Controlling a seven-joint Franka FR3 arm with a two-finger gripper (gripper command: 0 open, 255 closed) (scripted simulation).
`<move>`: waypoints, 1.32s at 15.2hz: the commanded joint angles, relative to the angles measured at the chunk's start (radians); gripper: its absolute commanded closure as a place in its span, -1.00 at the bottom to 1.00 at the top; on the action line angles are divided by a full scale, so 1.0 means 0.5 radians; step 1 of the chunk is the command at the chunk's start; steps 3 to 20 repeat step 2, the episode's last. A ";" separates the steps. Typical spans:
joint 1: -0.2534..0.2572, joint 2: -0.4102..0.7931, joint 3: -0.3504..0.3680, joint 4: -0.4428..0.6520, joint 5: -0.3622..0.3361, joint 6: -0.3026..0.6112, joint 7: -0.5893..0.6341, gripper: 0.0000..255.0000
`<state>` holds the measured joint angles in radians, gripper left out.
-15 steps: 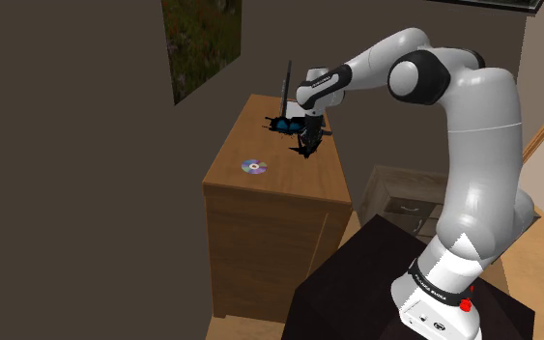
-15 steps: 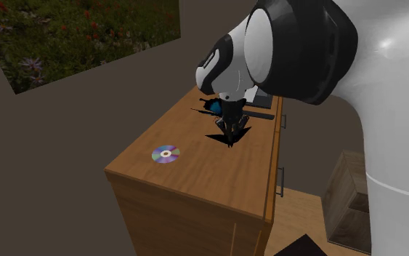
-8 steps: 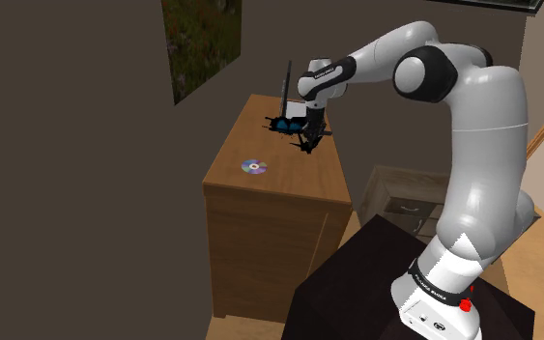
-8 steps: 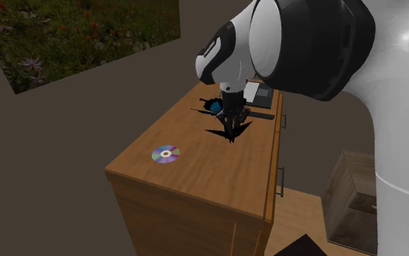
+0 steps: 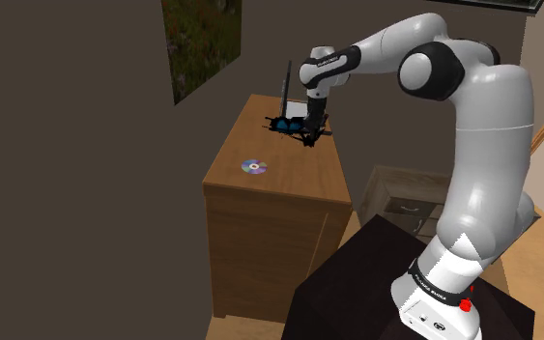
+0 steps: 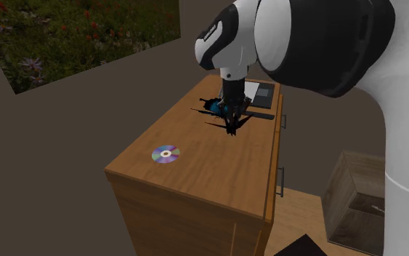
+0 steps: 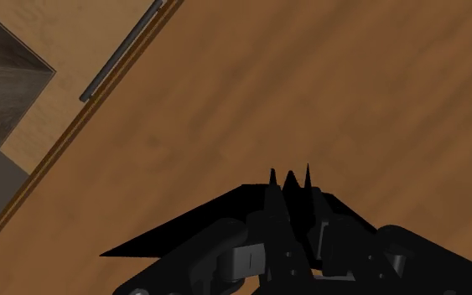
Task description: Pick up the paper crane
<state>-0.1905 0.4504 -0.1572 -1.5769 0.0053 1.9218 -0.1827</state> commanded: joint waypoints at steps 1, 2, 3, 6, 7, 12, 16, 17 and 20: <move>0.001 -0.017 -0.001 0.006 -0.002 -0.022 0.000 1.00; 0.001 -0.016 -0.001 0.006 -0.002 -0.023 0.000 1.00; 0.001 -0.016 -0.001 0.006 -0.002 -0.023 0.000 1.00; 0.001 -0.016 -0.001 0.006 -0.002 -0.023 0.000 1.00; 0.001 -0.016 -0.001 0.006 -0.002 -0.023 0.000 1.00; 0.001 -0.016 -0.001 0.006 -0.002 -0.023 0.000 1.00; 0.001 -0.016 -0.001 0.006 -0.002 -0.023 0.000 1.00; 0.001 -0.016 -0.001 0.006 -0.002 -0.023 0.000 1.00; 0.001 -0.016 -0.001 0.006 -0.002 -0.023 0.000 1.00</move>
